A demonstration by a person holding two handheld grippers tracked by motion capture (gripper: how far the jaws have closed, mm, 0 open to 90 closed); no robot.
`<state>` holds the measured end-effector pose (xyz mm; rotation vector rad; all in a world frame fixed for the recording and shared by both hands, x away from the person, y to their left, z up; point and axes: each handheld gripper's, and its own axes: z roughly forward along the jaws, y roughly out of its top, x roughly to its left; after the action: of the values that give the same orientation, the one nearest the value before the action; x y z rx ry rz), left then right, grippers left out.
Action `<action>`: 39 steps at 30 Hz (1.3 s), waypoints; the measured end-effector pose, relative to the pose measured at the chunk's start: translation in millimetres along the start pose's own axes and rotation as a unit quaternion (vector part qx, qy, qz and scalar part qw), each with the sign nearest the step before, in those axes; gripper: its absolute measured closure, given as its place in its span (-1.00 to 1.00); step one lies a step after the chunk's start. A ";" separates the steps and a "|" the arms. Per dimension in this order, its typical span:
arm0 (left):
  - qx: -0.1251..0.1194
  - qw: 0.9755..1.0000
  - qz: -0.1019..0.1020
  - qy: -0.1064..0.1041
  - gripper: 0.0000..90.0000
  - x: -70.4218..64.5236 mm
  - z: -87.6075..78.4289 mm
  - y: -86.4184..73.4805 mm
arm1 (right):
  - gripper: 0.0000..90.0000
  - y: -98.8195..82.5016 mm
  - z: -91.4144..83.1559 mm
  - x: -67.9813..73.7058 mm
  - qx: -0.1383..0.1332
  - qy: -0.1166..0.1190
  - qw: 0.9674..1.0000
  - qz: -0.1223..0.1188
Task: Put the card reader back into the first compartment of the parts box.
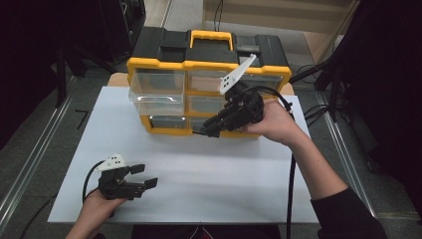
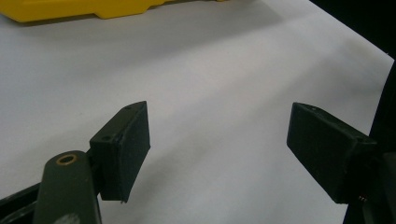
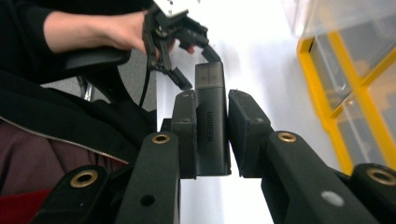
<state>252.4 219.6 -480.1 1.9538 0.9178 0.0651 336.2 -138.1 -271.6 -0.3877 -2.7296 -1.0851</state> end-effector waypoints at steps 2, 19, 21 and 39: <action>0.000 1.000 0.000 0.000 -0.50 0.0 0.0 0.0 | 0.58 4.3 -5.3 -0.3 -0.007 -0.002 1.000 -0.007; -0.001 1.000 -0.003 0.001 -0.50 0.9 -3.0 -1.7 | 0.58 41.8 -34.1 -2.6 -0.024 -0.010 0.999 -0.026; -0.001 1.000 -0.002 0.001 -0.50 1.3 -2.2 -1.7 | 0.58 46.6 -36.2 -4.0 -0.026 -0.013 0.999 -0.026; -0.002 1.000 -0.002 0.002 -0.50 0.9 -0.6 -1.7 | 0.58 92.1 -37.5 -26.0 -0.025 -0.023 0.999 -0.019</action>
<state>251.8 221.1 -481.4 1.9477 0.9232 0.0677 391.5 -104.1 -191.9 -0.3745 -2.7647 -1.1710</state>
